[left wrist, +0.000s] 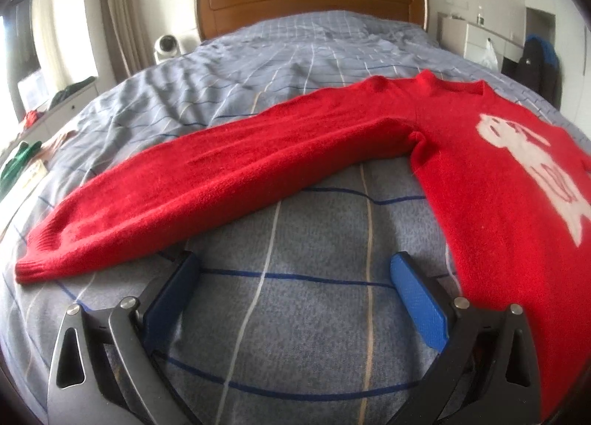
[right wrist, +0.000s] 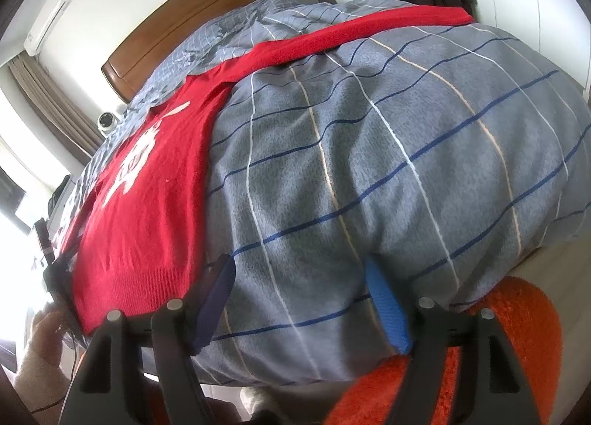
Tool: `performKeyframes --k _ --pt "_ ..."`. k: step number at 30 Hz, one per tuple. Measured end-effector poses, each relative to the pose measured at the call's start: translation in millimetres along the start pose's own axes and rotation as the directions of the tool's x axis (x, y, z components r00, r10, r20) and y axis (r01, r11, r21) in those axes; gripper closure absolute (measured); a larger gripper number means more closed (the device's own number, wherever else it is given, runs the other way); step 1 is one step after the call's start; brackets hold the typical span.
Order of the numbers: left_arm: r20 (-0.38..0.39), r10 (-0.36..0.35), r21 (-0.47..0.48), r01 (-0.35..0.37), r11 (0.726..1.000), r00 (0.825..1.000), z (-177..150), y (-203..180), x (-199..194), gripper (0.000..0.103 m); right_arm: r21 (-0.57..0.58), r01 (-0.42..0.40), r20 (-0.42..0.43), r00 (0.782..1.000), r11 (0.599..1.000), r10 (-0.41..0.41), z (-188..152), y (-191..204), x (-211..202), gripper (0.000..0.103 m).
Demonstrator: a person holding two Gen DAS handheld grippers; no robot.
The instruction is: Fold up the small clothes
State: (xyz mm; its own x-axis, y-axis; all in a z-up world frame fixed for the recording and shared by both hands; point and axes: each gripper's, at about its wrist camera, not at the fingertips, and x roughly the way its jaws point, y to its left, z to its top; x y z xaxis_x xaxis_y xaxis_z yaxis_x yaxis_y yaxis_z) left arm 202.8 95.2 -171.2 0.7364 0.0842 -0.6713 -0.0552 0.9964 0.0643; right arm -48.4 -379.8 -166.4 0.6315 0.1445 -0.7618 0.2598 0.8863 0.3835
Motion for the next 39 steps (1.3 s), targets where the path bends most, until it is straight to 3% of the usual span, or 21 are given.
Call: performKeyframes --k 39 --pt "0.001 0.002 -0.001 -0.002 1.000 1.000 -0.5 0.0 -0.8 0.000 -0.016 0.022 -0.005 1.000 1.000 -0.022 -1.7 3.7 2.2 0.028"
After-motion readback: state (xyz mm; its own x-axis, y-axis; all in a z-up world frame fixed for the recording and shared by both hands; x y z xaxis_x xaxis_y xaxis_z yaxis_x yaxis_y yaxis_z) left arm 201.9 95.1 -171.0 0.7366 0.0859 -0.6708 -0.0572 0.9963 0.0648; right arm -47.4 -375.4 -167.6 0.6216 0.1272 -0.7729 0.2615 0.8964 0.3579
